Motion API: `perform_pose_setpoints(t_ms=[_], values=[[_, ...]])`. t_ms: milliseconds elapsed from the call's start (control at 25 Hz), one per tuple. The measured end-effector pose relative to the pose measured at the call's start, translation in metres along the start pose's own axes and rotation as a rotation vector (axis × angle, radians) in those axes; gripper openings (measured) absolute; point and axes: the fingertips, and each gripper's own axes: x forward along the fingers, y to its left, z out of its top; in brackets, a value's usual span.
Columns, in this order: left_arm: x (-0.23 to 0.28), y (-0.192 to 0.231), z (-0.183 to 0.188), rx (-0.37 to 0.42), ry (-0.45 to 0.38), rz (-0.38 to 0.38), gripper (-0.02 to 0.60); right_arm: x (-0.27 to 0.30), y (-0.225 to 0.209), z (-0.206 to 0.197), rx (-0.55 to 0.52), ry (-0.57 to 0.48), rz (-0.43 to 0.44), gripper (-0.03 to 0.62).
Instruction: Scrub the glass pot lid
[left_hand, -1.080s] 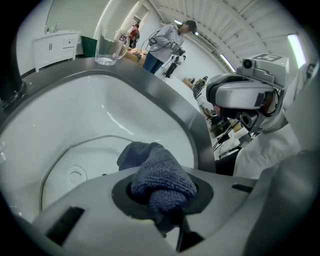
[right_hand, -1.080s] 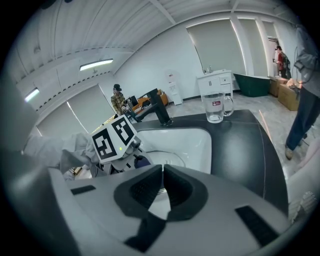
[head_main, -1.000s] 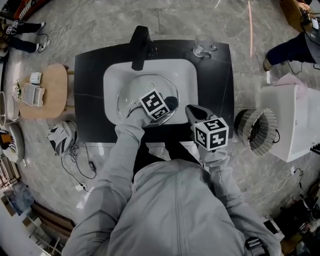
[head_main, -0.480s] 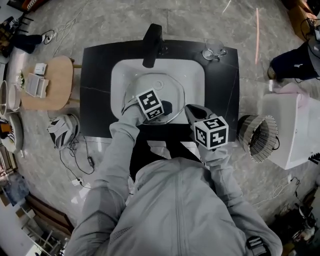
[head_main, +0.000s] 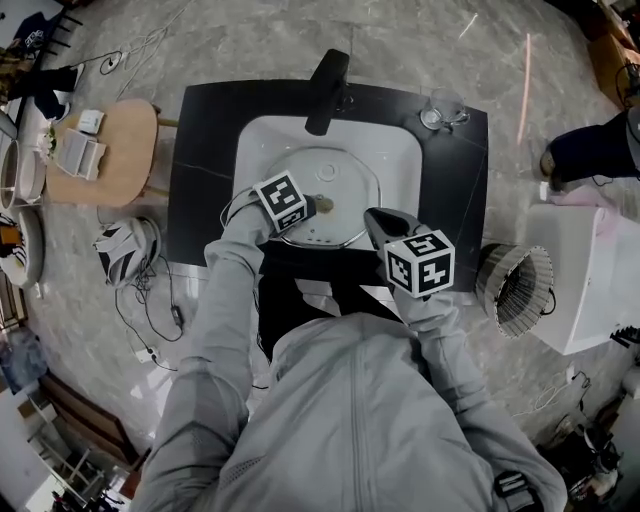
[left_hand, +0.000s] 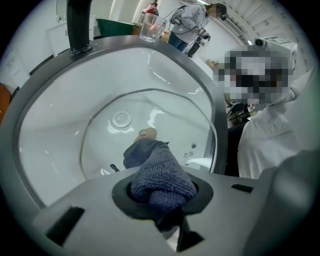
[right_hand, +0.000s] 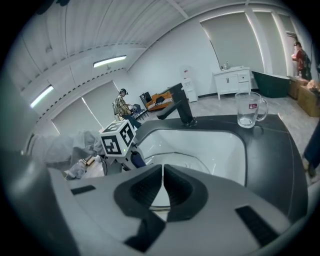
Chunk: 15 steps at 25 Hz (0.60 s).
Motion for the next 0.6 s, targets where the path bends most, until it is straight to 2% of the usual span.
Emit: perform_pose_setpoints(t_ms=[160,280,440,600], values=[[-0.01,0.027,-0.019,-0.014,0.049,0.097,0.083,-0.002,-0.001,-0.004,0.005,0.009,0.001,0.032],[-0.017,0.042,-0.028,-0.042,0.057,0.136,0.083,-0.003,-0.004,-0.008,0.018,0.015,-0.004,0.032],[-0.017,0.039,-0.028,-0.027,0.064,0.145,0.083,-0.004,-0.005,-0.009,0.027,0.012,-0.005,0.032],[-0.017,0.032,-0.03,-0.037,0.041,0.118,0.083,-0.005,-0.006,-0.007,0.026,0.007,-0.008,0.032]])
